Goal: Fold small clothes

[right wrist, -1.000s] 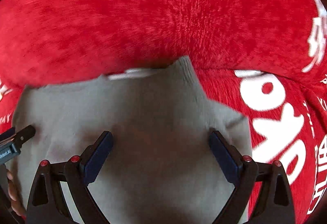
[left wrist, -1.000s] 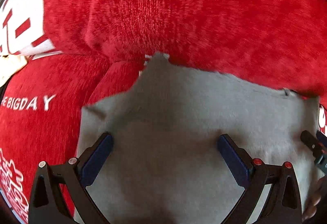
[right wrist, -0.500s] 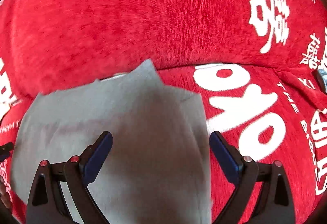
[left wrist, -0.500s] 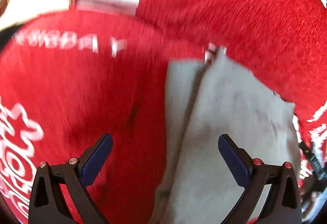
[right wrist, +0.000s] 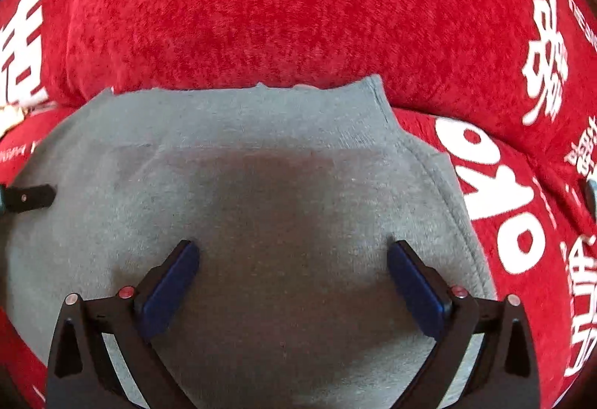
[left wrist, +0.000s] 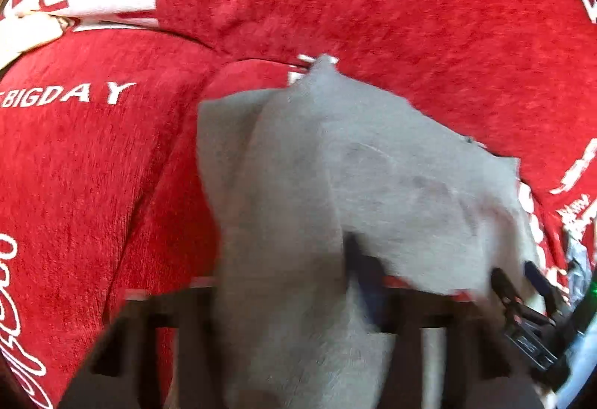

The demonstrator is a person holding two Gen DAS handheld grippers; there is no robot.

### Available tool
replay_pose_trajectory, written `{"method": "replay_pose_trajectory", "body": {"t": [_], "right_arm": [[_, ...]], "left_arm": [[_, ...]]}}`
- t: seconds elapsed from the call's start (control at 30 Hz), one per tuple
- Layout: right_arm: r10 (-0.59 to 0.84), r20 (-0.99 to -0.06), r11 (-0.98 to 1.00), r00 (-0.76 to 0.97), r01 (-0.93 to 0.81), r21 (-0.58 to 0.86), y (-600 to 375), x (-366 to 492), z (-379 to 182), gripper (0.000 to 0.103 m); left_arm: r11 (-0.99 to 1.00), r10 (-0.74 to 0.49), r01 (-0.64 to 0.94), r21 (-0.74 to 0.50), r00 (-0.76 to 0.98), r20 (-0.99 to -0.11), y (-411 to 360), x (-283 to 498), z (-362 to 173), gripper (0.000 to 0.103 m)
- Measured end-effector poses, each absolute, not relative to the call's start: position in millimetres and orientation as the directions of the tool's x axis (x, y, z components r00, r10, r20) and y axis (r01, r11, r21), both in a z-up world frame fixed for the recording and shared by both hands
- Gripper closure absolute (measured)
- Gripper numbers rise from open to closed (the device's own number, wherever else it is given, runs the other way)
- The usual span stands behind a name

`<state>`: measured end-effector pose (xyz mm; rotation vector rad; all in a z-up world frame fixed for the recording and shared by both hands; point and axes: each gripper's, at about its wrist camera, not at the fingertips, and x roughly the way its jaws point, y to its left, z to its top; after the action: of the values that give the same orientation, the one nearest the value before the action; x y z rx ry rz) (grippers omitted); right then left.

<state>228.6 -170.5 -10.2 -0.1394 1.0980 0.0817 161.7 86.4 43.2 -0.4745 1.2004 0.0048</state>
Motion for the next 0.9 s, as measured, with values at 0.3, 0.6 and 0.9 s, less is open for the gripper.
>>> {"method": "replay_pose_trajectory", "body": {"t": [0.3, 0.6, 0.9], "right_arm": [[0.045, -0.912, 0.993, 0.408, -0.116, -0.002, -168, 227, 6, 0.001], [0.016, -0.914, 0.981, 0.404, -0.182, -0.064, -140, 225, -6, 0.0], [0.033, -0.916, 0.998, 0.4, -0.064, 0.008, -247, 190, 34, 0.0]], "left_arm": [[0.916, -0.186, -0.268, -0.298, 0.374, -0.909, 69, 167, 87, 0.074], [0.943, -0.07, -0.286, -0.172, 0.337, -0.939, 49, 168, 108, 0.074], [0.976, 0.028, -0.213, -0.045, 0.33, -0.944, -27, 176, 148, 0.075]]}}
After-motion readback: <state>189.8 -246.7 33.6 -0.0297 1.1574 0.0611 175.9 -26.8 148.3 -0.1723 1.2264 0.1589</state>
